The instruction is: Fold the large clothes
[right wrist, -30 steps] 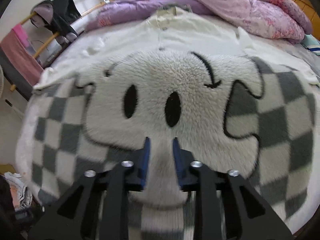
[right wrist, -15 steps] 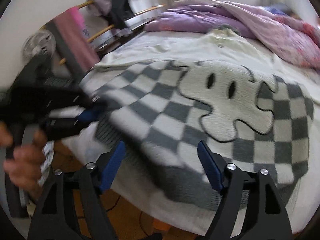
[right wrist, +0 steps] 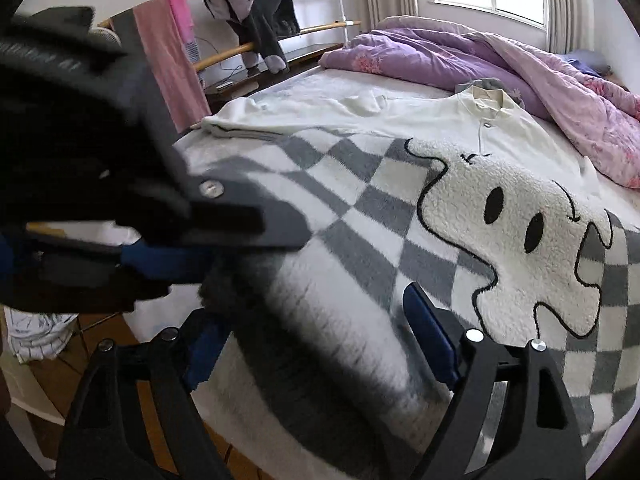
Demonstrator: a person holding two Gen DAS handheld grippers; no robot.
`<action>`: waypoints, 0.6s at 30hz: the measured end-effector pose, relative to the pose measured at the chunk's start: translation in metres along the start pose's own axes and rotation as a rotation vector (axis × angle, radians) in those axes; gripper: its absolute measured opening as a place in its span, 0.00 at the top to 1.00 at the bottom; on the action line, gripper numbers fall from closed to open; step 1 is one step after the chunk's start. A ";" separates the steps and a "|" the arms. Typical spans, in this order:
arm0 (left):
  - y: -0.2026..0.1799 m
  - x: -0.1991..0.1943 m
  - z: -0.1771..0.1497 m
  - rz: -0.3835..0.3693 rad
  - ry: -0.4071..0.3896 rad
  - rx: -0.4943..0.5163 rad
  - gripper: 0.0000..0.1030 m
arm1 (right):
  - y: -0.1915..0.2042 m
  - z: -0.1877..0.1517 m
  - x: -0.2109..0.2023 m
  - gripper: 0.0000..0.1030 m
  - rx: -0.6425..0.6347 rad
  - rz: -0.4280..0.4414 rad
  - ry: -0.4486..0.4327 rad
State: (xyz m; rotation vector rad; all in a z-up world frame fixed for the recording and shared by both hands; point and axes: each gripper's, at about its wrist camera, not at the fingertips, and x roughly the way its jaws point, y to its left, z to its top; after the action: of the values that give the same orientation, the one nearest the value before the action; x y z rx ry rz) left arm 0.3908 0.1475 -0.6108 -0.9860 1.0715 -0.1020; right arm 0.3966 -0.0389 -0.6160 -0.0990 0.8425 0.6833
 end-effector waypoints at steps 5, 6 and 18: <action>-0.008 0.005 -0.002 0.001 0.002 0.020 0.82 | -0.016 0.004 0.006 0.70 0.106 0.041 0.013; -0.012 0.005 -0.003 0.001 0.001 0.026 0.81 | -0.019 0.004 0.002 0.75 0.129 0.045 0.011; -0.059 -0.028 -0.019 0.189 -0.211 0.227 0.57 | -0.158 -0.022 -0.078 0.81 0.782 0.293 -0.182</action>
State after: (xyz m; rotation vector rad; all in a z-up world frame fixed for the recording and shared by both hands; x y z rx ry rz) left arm 0.3833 0.1152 -0.5515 -0.6718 0.9304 0.0341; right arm 0.4393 -0.2109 -0.6038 0.7919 0.9038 0.5814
